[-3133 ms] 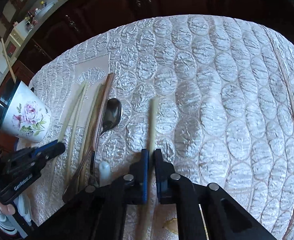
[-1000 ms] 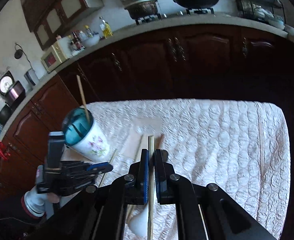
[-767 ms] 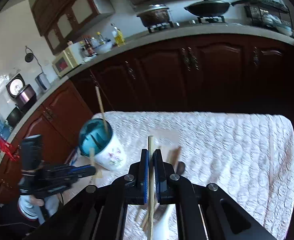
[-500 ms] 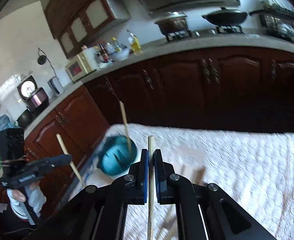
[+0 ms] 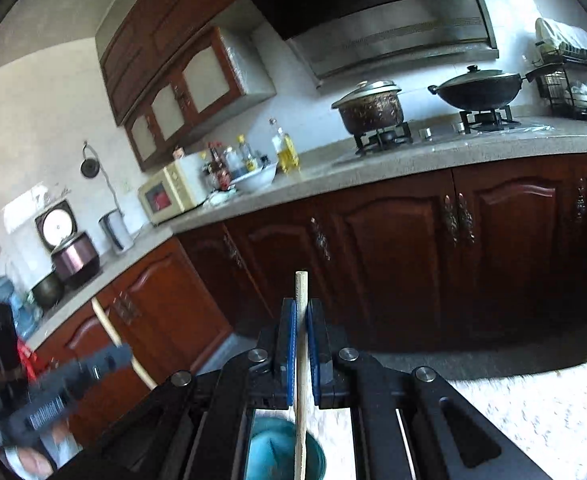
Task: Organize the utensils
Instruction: 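Lift the left tool's chopstick into the flowered cup while the right tool drops its chopstick in, then open both tools and withdraw them from the cup back over the utensils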
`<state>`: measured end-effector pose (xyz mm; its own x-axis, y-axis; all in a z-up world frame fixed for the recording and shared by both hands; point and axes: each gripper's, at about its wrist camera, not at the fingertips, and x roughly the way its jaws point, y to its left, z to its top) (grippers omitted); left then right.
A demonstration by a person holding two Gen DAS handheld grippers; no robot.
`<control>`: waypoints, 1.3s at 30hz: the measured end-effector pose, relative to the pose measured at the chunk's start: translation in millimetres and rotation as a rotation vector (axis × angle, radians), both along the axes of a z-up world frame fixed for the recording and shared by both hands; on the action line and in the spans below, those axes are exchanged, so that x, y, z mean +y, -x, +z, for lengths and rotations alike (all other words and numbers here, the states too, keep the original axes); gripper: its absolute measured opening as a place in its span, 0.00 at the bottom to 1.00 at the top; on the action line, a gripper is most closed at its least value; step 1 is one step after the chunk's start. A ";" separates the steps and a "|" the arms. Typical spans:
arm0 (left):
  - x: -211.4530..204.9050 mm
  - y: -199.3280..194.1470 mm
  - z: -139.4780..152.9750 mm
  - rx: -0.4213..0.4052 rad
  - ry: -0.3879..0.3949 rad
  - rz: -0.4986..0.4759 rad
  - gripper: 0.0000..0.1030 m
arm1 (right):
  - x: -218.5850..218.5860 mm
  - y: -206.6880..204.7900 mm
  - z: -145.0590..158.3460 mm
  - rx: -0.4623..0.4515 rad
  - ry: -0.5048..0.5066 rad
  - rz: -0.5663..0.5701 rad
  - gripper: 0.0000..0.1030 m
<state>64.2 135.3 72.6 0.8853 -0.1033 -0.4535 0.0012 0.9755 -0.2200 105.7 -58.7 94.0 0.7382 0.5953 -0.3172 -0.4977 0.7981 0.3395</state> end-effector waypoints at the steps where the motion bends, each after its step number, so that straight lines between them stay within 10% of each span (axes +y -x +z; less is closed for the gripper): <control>1: -0.5 -1.9 -4.7 0.010 0.000 -0.002 0.04 | 4.6 -7.1 -2.2 -0.006 0.000 -0.011 0.05; 23: -10.8 -19.5 -82.3 0.170 0.004 0.020 0.04 | 35.3 -29.5 -98.6 0.168 0.123 0.128 0.05; 27: -11.4 -10.4 -78.8 0.171 0.010 0.025 0.26 | 23.5 -24.2 -101.4 0.194 0.115 0.131 0.30; 39: -32.4 31.3 -68.4 0.134 -0.041 0.012 0.33 | -17.8 29.4 -106.3 0.200 0.198 0.109 0.31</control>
